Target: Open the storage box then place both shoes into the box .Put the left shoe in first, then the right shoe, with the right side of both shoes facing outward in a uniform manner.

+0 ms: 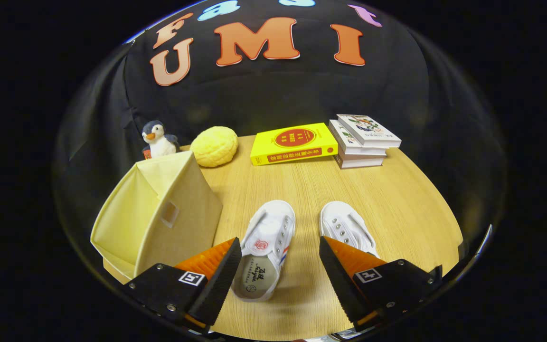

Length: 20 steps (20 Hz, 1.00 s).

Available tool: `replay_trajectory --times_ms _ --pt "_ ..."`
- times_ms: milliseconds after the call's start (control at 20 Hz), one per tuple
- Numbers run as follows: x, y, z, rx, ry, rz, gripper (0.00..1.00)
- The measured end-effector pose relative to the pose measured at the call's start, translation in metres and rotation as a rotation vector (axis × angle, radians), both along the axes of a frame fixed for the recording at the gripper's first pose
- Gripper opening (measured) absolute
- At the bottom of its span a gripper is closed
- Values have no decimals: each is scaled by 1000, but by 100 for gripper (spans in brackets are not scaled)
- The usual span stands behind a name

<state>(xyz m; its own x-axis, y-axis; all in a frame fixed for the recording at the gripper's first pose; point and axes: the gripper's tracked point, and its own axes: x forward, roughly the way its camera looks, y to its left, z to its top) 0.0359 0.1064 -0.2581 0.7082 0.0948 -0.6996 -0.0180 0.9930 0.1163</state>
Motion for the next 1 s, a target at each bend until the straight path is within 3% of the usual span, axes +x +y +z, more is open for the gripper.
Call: replay_trajectory --times_ms 500,700,800,850,900,950,1000 --pt "-8 0 -71 -74 123 -30 98" --pt "5 4 -82 -27 140 -79 78" --pt "8 9 -89 -13 160 -74 63" --pt "8 15 -90 6 167 -63 45" --pt "10 20 -89 22 166 -59 36" --pt "11 23 -89 32 164 -60 17" --pt "11 22 -88 36 158 -65 9"
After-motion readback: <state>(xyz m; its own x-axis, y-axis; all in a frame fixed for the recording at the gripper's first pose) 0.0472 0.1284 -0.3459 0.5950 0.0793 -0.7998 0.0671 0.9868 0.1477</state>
